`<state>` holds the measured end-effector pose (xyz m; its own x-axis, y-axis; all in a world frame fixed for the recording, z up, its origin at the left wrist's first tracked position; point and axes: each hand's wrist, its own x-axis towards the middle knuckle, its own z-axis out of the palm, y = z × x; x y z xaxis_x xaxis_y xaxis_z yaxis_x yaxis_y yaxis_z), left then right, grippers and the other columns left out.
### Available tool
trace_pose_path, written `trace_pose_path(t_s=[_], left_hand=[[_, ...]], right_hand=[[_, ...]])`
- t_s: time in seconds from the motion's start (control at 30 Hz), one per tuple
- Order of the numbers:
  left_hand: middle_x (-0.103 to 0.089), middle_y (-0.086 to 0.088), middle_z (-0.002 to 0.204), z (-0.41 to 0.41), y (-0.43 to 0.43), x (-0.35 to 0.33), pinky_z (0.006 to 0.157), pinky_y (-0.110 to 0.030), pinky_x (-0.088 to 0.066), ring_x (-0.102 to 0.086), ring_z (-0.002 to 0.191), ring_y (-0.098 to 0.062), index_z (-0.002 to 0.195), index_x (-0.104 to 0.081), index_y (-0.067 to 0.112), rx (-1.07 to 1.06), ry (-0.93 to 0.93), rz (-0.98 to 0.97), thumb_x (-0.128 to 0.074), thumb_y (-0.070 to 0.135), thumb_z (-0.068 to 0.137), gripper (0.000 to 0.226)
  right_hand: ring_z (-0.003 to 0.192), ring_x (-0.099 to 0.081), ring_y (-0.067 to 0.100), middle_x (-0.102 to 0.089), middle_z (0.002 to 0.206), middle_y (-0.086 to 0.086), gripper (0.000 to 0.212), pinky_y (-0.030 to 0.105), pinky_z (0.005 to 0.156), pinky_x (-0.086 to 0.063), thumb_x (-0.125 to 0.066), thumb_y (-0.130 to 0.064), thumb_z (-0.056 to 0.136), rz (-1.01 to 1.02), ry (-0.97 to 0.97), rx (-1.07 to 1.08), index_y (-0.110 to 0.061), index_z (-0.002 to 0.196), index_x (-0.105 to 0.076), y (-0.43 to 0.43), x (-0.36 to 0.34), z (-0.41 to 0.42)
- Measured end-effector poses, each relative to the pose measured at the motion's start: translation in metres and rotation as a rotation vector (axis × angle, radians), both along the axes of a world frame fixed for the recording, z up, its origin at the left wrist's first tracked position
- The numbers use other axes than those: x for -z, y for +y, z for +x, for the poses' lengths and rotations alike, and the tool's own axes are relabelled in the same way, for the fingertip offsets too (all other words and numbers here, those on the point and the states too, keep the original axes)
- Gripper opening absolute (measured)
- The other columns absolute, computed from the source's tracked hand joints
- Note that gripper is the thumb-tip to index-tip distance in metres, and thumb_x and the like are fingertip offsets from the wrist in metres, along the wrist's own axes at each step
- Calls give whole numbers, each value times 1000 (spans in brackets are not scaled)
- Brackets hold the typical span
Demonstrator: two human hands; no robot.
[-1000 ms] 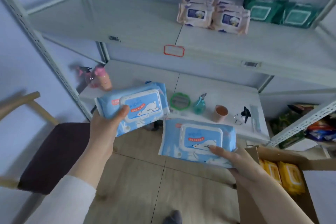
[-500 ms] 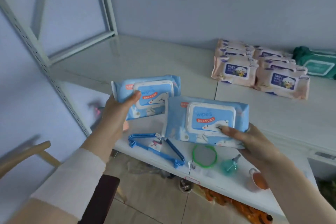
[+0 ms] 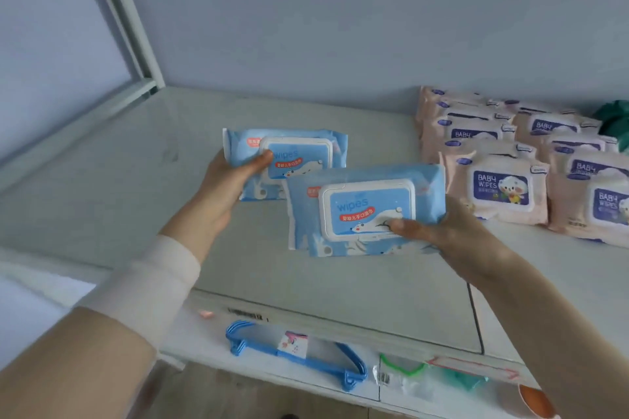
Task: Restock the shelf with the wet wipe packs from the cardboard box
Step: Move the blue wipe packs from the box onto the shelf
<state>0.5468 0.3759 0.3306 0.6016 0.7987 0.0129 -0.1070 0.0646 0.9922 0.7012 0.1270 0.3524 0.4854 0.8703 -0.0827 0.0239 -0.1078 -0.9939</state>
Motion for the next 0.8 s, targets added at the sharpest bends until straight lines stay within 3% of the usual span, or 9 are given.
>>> trace_pose_path(t_s=[0.07, 0.2, 0.37, 0.47, 0.53, 0.6, 0.67, 0.73, 0.8], left_hand=[[-74, 7, 89, 32, 31, 2, 72, -25, -56, -70, 82, -9, 98, -65, 18, 62, 13, -7, -73, 23, 66, 33], [-73, 2, 96, 101, 73, 7, 76, -29, -55, -71, 84, -13, 109, -62, 13, 217, 25, -42, -74, 20, 66, 46], [-74, 2, 92, 180, 97, 12, 69, -25, -56, -71, 81, -13, 110, -61, 10, 403, 61, -37, -73, 15, 71, 41], [-74, 7, 82, 213, 104, 13, 67, -23, -56, -70, 75, -8, 96, -64, 14, 452, 66, 1, -69, 9, 81, 17], [-72, 1, 90, 235, 107, 12, 73, -26, -57, -69, 79, -12, 96, -64, 14, 472, 82, 29, -72, 15, 76, 22], [-73, 2, 90, 255, 112, 11, 73, -26, -57, -70, 79, -11, 97, -64, 15, 522, 103, 54, -71, 15, 77, 21], [-72, 9, 81, 272, 120, 7, 65, -20, -55, -69, 71, -3, 91, -63, 19, 538, 136, 85, -68, 10, 83, 13], [-68, 5, 90, 284, 127, 2, 65, -18, -54, -66, 73, -3, 95, -58, 20, 534, 179, 124, -67, 11, 83, 18], [-61, 1, 102, 292, 132, -3, 69, -17, -52, -61, 83, -7, 113, -53, 15, 517, 247, 192, -70, 14, 80, 37]], right_hand=[[95, -70, 24, -74, 101, 0, 74, 53, 84, -51, -87, -54, 36, -31, -36, 73, -28, 102, -67, 23, 1, 14], [85, -72, 19, -75, 95, 0, 80, 33, 68, -58, -90, -49, 28, -47, -82, 131, -21, 99, -66, 57, 8, 46], [87, -71, 13, -75, 92, -6, 57, 31, 80, -58, -83, -10, 59, -153, -130, 230, -11, 113, -62, 89, 18, 91], [99, -67, 19, -71, 105, -4, 88, 46, 91, -52, -89, -38, 34, -256, -280, 311, -20, 115, -59, 105, 24, 113], [105, -63, 19, -65, 112, -6, 104, 46, 92, -51, -88, -48, 26, -301, -325, 362, -22, 118, -49, 112, 26, 122], [109, -54, 12, -53, 118, -11, 100, 34, 95, -46, -91, -29, 45, -338, -405, 433, -22, 129, -37, 122, 24, 129], [107, -44, 9, -46, 122, -7, 94, 20, 86, -36, -86, -12, 60, -363, -525, 483, -20, 136, -29, 130, 22, 139], [112, -46, 16, -48, 130, -1, 84, 22, 80, -33, -80, -9, 68, -389, -613, 525, -20, 135, -30, 137, 19, 143], [116, -47, 23, -46, 133, 4, 78, 26, 79, -34, -78, -10, 71, -423, -696, 556, -20, 134, -33, 142, 19, 147]])
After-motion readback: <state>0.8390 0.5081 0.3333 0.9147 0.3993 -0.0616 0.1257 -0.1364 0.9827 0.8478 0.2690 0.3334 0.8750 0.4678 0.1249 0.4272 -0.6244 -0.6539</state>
